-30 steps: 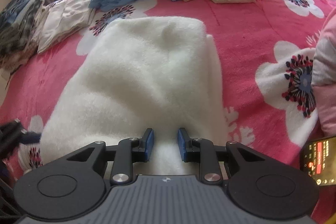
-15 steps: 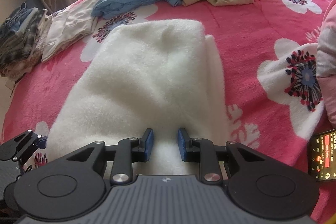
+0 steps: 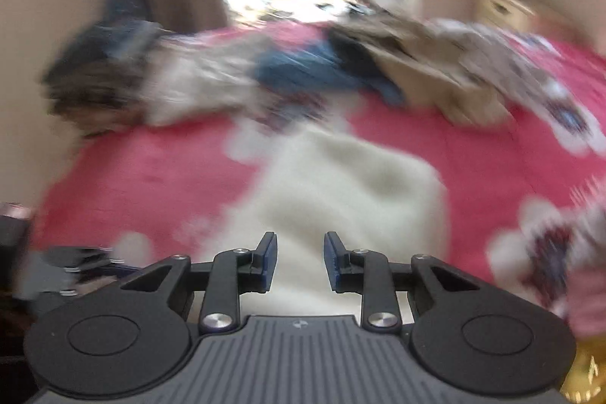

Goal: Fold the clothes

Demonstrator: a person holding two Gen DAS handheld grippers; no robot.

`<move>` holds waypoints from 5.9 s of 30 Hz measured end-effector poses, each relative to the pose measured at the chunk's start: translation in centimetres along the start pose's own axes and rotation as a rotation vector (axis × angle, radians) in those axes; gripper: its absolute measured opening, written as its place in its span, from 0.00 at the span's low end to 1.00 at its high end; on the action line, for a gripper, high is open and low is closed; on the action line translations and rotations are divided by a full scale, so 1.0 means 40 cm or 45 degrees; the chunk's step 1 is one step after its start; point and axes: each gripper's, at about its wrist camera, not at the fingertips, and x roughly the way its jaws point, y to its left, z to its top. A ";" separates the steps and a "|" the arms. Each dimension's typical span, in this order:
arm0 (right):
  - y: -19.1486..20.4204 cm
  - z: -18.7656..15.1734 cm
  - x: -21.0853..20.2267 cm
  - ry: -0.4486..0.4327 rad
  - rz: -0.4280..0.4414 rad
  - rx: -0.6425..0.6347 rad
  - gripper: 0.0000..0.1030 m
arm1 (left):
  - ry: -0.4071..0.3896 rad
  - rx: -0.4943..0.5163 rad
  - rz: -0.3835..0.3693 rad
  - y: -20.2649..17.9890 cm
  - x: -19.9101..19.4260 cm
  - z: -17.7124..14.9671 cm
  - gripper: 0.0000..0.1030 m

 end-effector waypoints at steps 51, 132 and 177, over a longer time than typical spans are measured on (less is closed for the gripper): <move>-0.201 -0.047 0.214 0.330 -0.402 0.166 0.21 | -0.288 0.657 -0.151 -0.188 0.125 0.025 0.42; -0.146 -0.098 0.100 0.348 -0.216 0.268 0.27 | -0.151 0.845 -0.073 -0.213 0.082 0.010 0.64; -0.100 0.030 0.184 0.325 -0.175 0.176 0.25 | -0.114 0.567 -0.161 -0.169 0.080 0.075 0.38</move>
